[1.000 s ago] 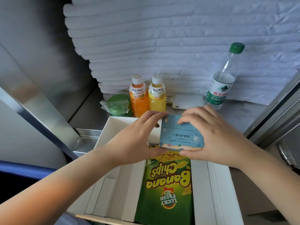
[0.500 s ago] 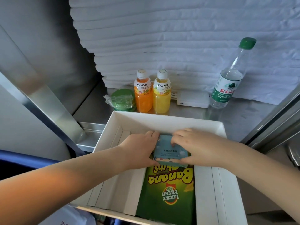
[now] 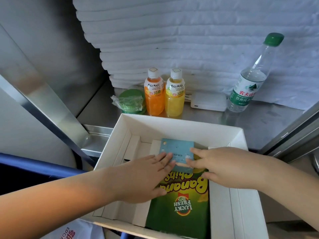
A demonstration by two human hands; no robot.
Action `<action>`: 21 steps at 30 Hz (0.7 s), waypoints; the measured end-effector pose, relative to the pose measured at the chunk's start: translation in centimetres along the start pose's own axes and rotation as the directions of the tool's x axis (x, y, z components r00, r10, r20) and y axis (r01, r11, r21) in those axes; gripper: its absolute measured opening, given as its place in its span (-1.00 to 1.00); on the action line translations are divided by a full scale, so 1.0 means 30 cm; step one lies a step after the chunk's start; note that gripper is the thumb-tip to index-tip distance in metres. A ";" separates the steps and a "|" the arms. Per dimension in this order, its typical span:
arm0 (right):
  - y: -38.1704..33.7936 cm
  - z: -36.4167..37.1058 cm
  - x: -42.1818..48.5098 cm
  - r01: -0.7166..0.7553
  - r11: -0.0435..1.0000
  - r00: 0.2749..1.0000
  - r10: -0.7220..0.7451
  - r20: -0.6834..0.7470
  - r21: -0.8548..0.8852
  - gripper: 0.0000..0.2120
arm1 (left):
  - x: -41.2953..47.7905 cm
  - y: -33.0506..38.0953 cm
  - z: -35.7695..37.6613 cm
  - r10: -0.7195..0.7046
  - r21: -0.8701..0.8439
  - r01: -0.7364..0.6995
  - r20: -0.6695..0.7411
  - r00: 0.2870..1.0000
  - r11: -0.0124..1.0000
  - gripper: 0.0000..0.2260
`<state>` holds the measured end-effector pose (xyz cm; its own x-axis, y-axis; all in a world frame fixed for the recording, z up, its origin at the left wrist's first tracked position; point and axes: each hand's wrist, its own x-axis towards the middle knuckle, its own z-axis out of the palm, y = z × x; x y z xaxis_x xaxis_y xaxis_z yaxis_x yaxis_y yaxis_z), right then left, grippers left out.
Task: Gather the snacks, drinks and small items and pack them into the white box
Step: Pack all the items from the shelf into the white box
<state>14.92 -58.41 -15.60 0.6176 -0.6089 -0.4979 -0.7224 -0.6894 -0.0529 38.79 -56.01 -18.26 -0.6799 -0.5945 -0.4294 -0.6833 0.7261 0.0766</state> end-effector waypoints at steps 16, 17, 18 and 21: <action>0.041 -0.108 -0.032 0.061 0.997 0.953 -0.045 -0.300 0.046 -0.64 | -0.018 -0.067 -0.111 -0.024 -0.111 0.003 -0.190 0.981 0.994 -0.49; 0.047 -0.133 -0.033 0.076 0.993 0.898 -0.029 -0.439 0.089 -0.67 | -0.030 -0.080 -0.143 -0.039 -0.117 0.000 -0.337 0.941 0.993 -0.54; 0.051 -0.158 -0.031 0.102 0.984 0.828 -0.003 -0.561 0.146 -0.69 | -0.039 -0.093 -0.175 -0.047 -0.106 -0.007 -0.492 0.869 0.994 -0.61; 0.063 -0.223 0.018 0.111 0.973 0.630 0.087 -0.772 0.200 -0.66 | -0.030 -0.140 -0.228 -0.139 -0.088 0.112 -0.761 0.634 0.990 -0.63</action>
<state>15.97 -62.65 -10.16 0.5661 -0.7463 0.3502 -0.6970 -0.6601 -0.2799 40.45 -60.89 -12.03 -0.5383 -0.7406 0.4021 -0.7757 0.6219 0.1070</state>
